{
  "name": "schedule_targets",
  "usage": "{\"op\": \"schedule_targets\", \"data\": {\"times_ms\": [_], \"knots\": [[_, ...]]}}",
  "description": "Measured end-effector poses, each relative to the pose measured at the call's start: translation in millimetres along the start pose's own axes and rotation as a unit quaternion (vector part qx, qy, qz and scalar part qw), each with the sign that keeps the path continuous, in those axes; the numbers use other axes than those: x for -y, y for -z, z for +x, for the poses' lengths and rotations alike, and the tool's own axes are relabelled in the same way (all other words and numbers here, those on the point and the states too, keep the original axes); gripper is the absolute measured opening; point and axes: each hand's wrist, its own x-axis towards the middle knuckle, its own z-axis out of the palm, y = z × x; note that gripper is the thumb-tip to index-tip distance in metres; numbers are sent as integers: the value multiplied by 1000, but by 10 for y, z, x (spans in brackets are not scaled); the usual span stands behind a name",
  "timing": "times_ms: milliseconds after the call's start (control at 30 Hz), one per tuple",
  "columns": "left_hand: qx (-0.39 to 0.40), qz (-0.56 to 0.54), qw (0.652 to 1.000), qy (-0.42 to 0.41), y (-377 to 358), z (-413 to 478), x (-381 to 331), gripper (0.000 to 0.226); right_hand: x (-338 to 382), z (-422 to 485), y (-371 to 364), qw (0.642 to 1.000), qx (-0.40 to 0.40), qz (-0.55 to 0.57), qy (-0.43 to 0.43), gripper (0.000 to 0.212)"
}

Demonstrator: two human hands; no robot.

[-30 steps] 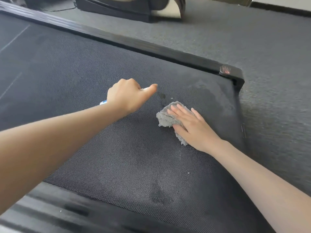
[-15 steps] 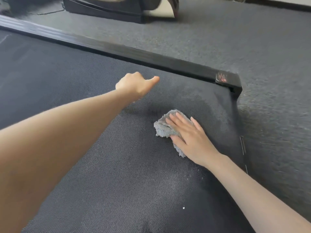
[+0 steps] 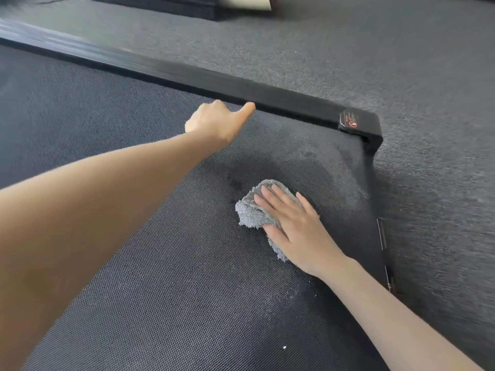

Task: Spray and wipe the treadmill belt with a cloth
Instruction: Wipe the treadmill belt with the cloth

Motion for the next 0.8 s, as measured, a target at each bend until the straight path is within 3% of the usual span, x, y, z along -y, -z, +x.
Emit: {"op": "schedule_targets", "data": {"times_ms": [167, 300, 467, 667, 800], "knots": [[-45, -3, 996, -82, 87, -256, 78, 70, 11, 3, -4, 1000, -3, 6, -2, 58], [-18, -12, 991, -135, 210, -665, 370, 78, 22, 1, 10, 1000, -6, 0, -5, 61], [38, 39, 993, -102, 462, -1093, 714, 82, 35, -14, 17, 1000, -5, 17, -11, 57], [49, 39, 978, -200, 699, -2009, 1212, 63, 63, -3, 25, 998, -36, 37, -19, 48], [82, 80, 980, -162, 837, -2373, 1362, 70, 136, 102, 63, 998, -34, 43, -39, 50]]}}
